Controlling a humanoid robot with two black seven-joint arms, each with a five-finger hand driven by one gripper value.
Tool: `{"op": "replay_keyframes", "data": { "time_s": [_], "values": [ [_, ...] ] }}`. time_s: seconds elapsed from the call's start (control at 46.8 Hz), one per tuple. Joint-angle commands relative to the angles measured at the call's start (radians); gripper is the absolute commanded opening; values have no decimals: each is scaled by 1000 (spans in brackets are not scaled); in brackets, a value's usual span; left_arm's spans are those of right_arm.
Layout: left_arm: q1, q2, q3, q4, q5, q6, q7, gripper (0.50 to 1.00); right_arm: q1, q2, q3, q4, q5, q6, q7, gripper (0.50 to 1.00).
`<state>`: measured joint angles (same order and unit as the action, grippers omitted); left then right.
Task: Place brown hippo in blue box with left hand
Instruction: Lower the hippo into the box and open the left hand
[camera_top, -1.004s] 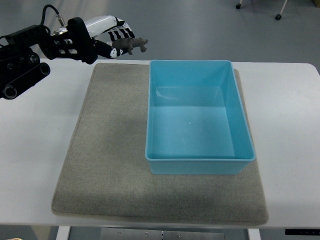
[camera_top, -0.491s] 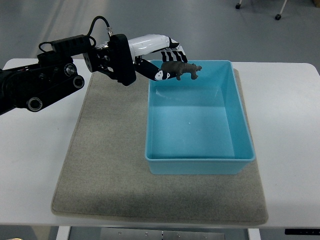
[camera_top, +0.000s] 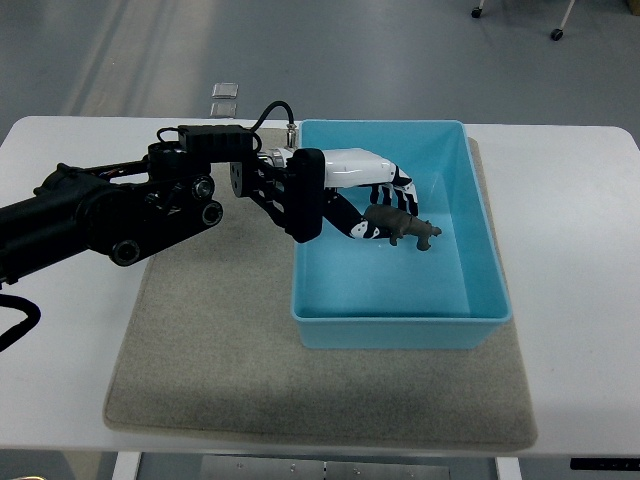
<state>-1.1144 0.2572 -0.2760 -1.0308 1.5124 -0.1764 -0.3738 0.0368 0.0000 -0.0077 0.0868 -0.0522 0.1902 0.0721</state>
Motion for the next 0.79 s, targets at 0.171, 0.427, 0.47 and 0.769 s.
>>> {"op": "replay_keyframes", "data": {
  "time_s": [0.171, 0.427, 0.47, 0.769],
  "values": [
    [13, -22, 0, 8, 9, -21, 1, 500, 0, 0, 0, 1, 0, 0, 0, 936],
    [16, -22, 0, 25, 9, -29, 3, 500, 0, 0, 0, 1, 0, 0, 0, 936],
    [19, -22, 0, 26, 9, -29, 3, 500, 0, 0, 0, 1, 0, 0, 0, 936],
    [22, -24, -2, 28, 9, -28, 3, 754, 0, 0, 0, -1, 0, 0, 0, 936]
  ]
}}
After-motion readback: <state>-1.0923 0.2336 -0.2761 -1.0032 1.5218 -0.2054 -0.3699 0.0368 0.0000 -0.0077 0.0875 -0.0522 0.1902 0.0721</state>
